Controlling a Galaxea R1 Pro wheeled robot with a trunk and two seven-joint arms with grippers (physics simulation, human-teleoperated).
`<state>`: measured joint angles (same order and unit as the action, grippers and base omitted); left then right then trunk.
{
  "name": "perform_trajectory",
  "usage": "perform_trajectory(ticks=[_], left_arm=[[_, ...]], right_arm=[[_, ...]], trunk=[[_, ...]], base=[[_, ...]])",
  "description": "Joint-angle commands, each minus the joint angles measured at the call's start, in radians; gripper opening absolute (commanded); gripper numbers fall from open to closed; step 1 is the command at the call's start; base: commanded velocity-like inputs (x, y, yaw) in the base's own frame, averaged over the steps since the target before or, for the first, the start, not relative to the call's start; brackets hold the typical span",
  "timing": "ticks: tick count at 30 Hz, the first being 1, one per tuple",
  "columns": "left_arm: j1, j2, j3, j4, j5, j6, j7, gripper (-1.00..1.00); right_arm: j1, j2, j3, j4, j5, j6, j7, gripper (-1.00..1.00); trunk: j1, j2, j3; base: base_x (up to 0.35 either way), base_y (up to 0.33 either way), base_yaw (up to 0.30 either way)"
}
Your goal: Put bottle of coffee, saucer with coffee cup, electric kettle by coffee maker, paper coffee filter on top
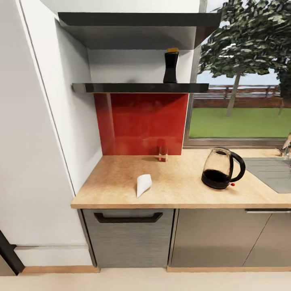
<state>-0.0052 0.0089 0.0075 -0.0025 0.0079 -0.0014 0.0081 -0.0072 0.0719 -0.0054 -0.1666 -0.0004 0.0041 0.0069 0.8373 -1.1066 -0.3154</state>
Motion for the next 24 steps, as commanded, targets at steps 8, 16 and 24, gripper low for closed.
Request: perform_trajectory(ticks=[8,16,24], left_arm=[[0.005,0.001,0.0,0.001,-0.002,0.001,0.003,1.0],[0.007,0.002,-0.001,0.004,-0.002,0.004,0.003,1.0],[0.006,0.009,-0.001,0.005,-0.002,0.008,0.016,1.0]], right_arm=[[0.0,-0.001,-0.001,-0.002,0.0,0.0,-0.001,1.0],[0.0,-0.001,0.0,-0.001,0.0,-0.001,-0.001,1.0],[0.0,0.0,0.005,0.002,0.003,-0.001,-0.001,1.0]], trunk=[[-0.031,0.056,0.024],[-0.061,0.112,0.049],[-0.092,0.168,0.074]], base=[[0.0,0.0,-0.03],[0.0,0.0,0.0],[0.0,0.0,0.0]])
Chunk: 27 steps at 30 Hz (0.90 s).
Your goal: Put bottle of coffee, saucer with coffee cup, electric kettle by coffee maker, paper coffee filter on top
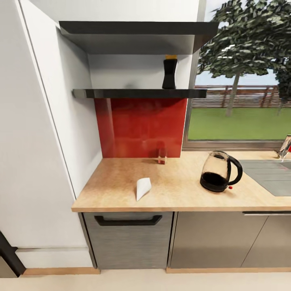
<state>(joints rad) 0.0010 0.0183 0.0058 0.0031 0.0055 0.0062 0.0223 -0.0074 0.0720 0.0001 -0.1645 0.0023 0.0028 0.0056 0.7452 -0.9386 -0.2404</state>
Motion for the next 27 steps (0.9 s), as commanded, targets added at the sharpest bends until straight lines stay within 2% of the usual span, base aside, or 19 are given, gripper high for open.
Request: perform_trajectory(ticks=[1,9,11,13,17,22,27], left_arm=[[0.0,0.0,0.0,0.0,0.001,0.001,0.002,1.0],[-0.001,0.01,0.001,0.001,0.001,0.005,0.012,1.0],[-0.001,0.016,0.001,0.003,0.002,0.006,0.036,1.0],[-0.001,0.02,0.002,0.005,0.004,0.006,0.086,1.0],[-0.001,0.02,0.011,0.006,0.006,0.006,0.11,1.0],[-0.001,0.02,0.04,0.005,0.005,0.005,0.114,1.0],[-0.001,0.019,0.044,0.003,0.005,0.005,0.114,1.0]], right_arm=[[0.0,0.0,0.0,0.0,0.0,0.0,0.001,1.0],[0.0,0.0,0.0,0.0,0.001,0.0,0.001,1.0],[0.0,0.0,-0.001,0.0,0.001,0.0,0.001,1.0],[0.0,0.0,-0.002,0.0,0.001,0.0,0.001,1.0],[0.0,0.0,-0.004,-0.001,0.0,0.0,0.001,1.0],[0.0,-0.002,-0.006,-0.004,-0.002,0.001,0.001,1.0],[0.0,-0.003,-0.006,-0.004,-0.002,0.002,0.001,1.0]], trunk=[[-0.004,0.007,0.002],[-0.035,0.063,0.027],[-0.042,0.077,0.034],[-0.05,0.091,0.04],[-0.065,0.119,0.052],[-0.084,0.154,0.068],[-0.104,0.189,0.084]], base=[[0.0,0.0,0.0],[0.0,0.0,0.0],[0.0,0.0,0.0],[0.0,0.0,0.0],[0.0,0.0,0.0],[0.0,0.0,0.0],[0.0,0.0,0.0]])
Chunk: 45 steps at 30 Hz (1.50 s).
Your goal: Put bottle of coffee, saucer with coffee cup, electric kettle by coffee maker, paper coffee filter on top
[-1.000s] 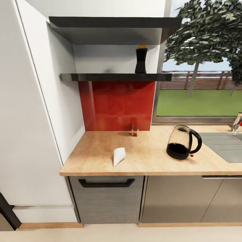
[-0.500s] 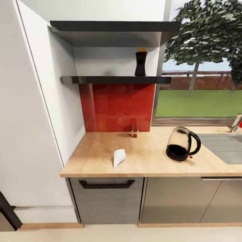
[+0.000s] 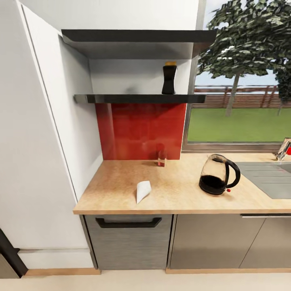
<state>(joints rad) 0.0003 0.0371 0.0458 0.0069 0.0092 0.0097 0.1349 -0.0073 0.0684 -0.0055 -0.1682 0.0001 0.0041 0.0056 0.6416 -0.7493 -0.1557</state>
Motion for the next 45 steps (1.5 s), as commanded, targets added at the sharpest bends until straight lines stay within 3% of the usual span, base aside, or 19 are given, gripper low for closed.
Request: perform_trajectory(ticks=[1,45], left_arm=[[0.0,0.0,0.004,-0.001,0.001,0.001,0.002,1.0],[-0.001,0.002,0.005,0.003,0.002,0.001,0.002,1.0]], right_arm=[[0.0,0.0,-0.001,-0.001,0.0,0.0,0.001,1.0],[0.0,0.001,0.0,-0.001,0.0,-0.001,0.001,1.0]], trunk=[[-0.004,0.006,0.002],[-0.172,0.314,0.139]], base=[[0.0,0.0,0.0],[0.0,0.0,-0.018]])
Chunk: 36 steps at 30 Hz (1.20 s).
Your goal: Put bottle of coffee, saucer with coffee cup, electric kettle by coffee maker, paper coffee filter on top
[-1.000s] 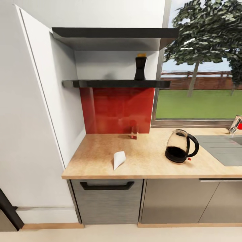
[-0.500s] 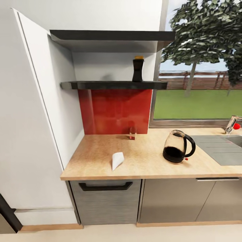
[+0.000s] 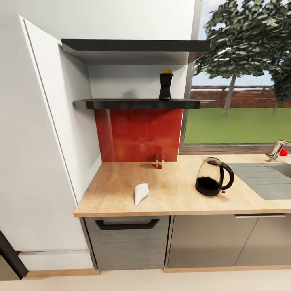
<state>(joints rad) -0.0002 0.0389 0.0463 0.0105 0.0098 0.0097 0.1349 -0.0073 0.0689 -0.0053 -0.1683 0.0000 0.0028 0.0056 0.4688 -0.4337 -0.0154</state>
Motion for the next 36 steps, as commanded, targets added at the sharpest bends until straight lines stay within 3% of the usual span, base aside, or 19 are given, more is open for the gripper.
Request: perform_trajectory(ticks=[1,7,13,23,32,35,36], left_arm=[[-0.001,0.001,0.004,-0.001,0.001,0.001,0.002,1.0],[-0.001,0.008,0.005,-0.001,0.001,-0.001,0.001,1.0],[-0.001,0.022,0.006,-0.004,0.002,-0.006,0.0,1.0],[-0.001,0.029,0.006,-0.006,0.0,-0.01,-0.001,1.0],[-0.001,0.027,0.007,-0.01,0.003,-0.011,-0.001,1.0],[-0.001,0.026,0.007,-0.011,0.004,-0.01,-0.001,1.0],[-0.001,0.026,0.007,-0.012,0.005,-0.011,-0.004,1.0]], right_arm=[[0.0,0.0,0.0,0.0,0.0,0.0,0.001,1.0],[0.0,-0.001,0.0,-0.02,0.002,0.001,0.0,1.0],[0.0,-0.003,0.001,-0.137,0.004,0.003,0.0,1.0],[0.0,-0.002,0.003,-0.449,0.007,0.001,-0.001,1.0],[-0.03,0.008,0.015,-0.805,0.007,-0.02,0.0,1.0],[-0.074,0.013,0.054,-0.892,0.008,-0.023,0.0,1.0],[-0.118,0.016,0.09,-0.93,0.007,-0.024,-0.001,1.0]], trunk=[[-0.003,0.006,0.002],[-0.019,0.034,0.014],[-0.019,0.034,0.014],[-0.019,0.034,0.014],[-0.019,0.034,0.014],[-0.019,0.034,0.014],[-0.019,0.034,0.014]], base=[[0.0,0.0,0.0],[0.0,0.0,0.0],[0.0,0.0,0.0],[0.0,0.0,0.0],[0.0,0.0,0.0],[0.0,0.0,0.0],[0.0,0.0,0.0]])
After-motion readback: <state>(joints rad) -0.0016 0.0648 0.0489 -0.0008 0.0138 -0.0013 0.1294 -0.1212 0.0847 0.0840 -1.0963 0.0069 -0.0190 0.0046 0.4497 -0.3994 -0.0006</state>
